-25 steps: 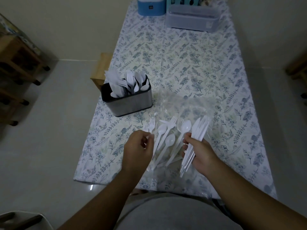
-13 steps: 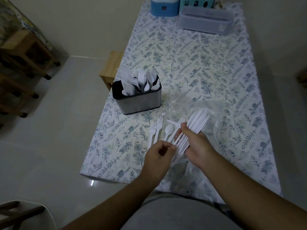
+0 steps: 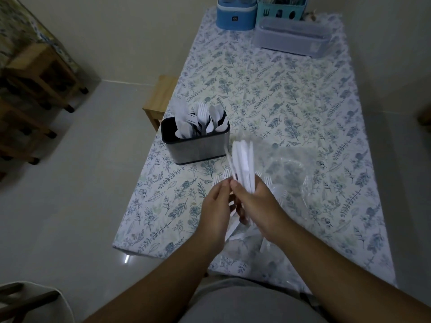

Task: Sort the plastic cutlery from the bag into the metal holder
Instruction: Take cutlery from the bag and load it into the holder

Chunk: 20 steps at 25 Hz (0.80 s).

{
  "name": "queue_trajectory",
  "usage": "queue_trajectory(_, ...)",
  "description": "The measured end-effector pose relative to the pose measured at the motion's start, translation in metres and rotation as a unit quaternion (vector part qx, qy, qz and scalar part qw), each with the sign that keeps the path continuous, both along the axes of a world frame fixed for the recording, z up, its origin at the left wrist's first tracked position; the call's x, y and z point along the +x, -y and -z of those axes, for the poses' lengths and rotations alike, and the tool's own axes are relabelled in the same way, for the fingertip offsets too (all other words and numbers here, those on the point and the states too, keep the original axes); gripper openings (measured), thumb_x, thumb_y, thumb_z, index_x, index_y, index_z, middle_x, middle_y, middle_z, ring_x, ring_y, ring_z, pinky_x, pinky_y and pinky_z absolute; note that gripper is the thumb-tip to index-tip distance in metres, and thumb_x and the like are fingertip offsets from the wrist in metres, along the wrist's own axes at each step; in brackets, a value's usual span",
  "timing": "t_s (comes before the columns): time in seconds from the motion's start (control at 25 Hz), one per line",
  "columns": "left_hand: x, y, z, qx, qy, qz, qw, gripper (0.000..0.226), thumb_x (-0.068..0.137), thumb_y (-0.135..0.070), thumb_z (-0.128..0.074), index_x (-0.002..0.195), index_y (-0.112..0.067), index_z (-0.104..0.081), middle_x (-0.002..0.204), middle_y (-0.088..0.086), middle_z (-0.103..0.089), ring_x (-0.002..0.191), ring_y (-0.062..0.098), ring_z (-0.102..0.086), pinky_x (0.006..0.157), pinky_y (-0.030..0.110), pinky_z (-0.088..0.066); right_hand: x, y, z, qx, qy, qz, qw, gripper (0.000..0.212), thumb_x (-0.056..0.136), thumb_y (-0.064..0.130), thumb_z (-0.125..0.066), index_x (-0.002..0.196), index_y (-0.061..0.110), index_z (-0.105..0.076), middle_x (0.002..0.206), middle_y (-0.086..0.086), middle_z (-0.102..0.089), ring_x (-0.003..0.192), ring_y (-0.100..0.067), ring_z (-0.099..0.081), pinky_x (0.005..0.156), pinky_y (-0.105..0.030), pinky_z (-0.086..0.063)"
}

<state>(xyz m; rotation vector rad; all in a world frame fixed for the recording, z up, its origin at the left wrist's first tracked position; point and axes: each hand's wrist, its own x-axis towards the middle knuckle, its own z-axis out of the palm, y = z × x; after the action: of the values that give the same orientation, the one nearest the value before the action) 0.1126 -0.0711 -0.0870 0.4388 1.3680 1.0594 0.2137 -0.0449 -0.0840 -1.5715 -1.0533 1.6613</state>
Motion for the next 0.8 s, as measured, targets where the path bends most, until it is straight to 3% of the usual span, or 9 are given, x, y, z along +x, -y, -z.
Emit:
queue_trajectory(0.12, -0.007, 0.004, -0.005, 0.065, -0.054, 0.055, 0.995, 0.032, 0.104, -0.028, -0.052, 0.095, -0.004, -0.071, 0.081, 0.034, -0.063, 0.062, 0.030, -0.061, 0.058, 0.043, -0.056, -0.003, 0.008, 0.000, -0.008, 0.005, -0.019, 1.000, 0.028, 0.101, 0.054, -0.045, 0.114, 0.030, -0.050, 0.062, -0.002, -0.055, 0.046, -0.014, -0.048, 0.042, -0.025, -0.038)
queue_trajectory(0.2, -0.007, 0.006, -0.004, 0.096, -0.094, 0.073, 0.988, 0.030, 0.101, -0.025, -0.058, 0.086, -0.001, -0.069, 0.076, 0.033, -0.063, 0.057, 0.034, -0.062, 0.059, 0.048, -0.056, -0.007, 0.011, 0.001, -0.019, 0.021, 0.001, 1.000, 0.035, 0.103, 0.058, -0.030, 0.108, 0.027, -0.046, 0.062, -0.004, -0.050, 0.046, -0.014, -0.046, 0.042, -0.024, -0.036)
queue_trajectory(0.28, -0.010, 0.006, -0.002, 0.110, -0.131, 0.084, 0.982, 0.025, 0.099, -0.021, -0.061, 0.088, -0.003, -0.073, 0.079, 0.025, -0.070, 0.068, 0.039, -0.068, 0.066, 0.049, -0.058, -0.009, 0.013, -0.002, -0.011, 0.024, 0.022, 0.999, 0.039, 0.106, 0.054, -0.023, 0.107, 0.021, -0.046, 0.066, -0.005, -0.049, 0.048, -0.012, -0.046, 0.042, -0.022, -0.037)
queue_trajectory(0.44, -0.026, -0.003, -0.005, 0.142, -0.223, 0.106, 0.958, 0.019, 0.097, -0.019, -0.063, 0.088, -0.015, -0.079, 0.079, -0.003, -0.074, 0.077, 0.011, -0.068, 0.072, 0.025, -0.053, -0.016, 0.008, -0.003, 0.044, 0.008, 0.026, 0.999, 0.033, 0.110, 0.033, -0.030, 0.121, 0.017, -0.057, 0.095, 0.002, -0.064, 0.079, -0.003, -0.060, 0.059, -0.006, -0.047)
queue_trajectory(0.56, -0.048, -0.009, -0.010, 0.170, -0.274, 0.108, 0.940, 0.017, 0.097, -0.019, -0.063, 0.092, -0.018, -0.080, 0.080, -0.003, -0.072, 0.077, 0.012, -0.066, 0.072, 0.029, -0.054, -0.028, -0.001, -0.001, 0.068, 0.040, -0.031, 0.996, 0.036, 0.109, 0.034, -0.035, 0.128, 0.015, -0.059, 0.113, -0.003, -0.069, 0.102, -0.012, -0.065, 0.091, -0.026, -0.054)
queue_trajectory(0.6, -0.056, -0.011, -0.013, 0.179, -0.292, 0.107, 0.933, 0.016, 0.097, -0.020, -0.064, 0.094, -0.019, -0.080, 0.081, -0.002, -0.072, 0.078, 0.014, -0.067, 0.074, 0.034, -0.056, -0.034, -0.005, -0.004, 0.070, 0.039, -0.048, 0.996, 0.037, 0.109, 0.033, -0.036, 0.127, 0.010, -0.059, 0.117, -0.007, -0.068, 0.104, -0.011, -0.065, 0.095, -0.023, -0.052)
queue_trajectory(0.68, -0.077, -0.018, -0.023, 0.193, -0.307, 0.093, 0.927, 0.015, 0.096, -0.020, -0.065, 0.097, -0.020, -0.080, 0.085, -0.003, -0.075, 0.082, 0.016, -0.070, 0.079, 0.041, -0.058, -0.047, -0.017, -0.014, 0.084, 0.031, -0.089, 0.992, 0.031, 0.109, 0.027, -0.038, 0.115, 0.008, -0.062, 0.115, -0.011, -0.068, 0.095, -0.005, -0.063, 0.085, -0.014, -0.050)
queue_trajectory(0.8, -0.114, -0.036, -0.040, 0.210, -0.294, 0.085, 0.929, 0.014, 0.095, -0.017, -0.067, 0.098, -0.021, -0.080, 0.087, -0.010, -0.078, 0.083, 0.008, -0.073, 0.083, 0.039, -0.060, -0.068, -0.044, -0.037, 0.150, 0.071, -0.162, 0.973, 0.024, 0.108, 0.023, -0.042, 0.108, 0.014, -0.065, 0.111, -0.006, -0.066, 0.100, -0.011, -0.064, 0.083, -0.022, -0.050)
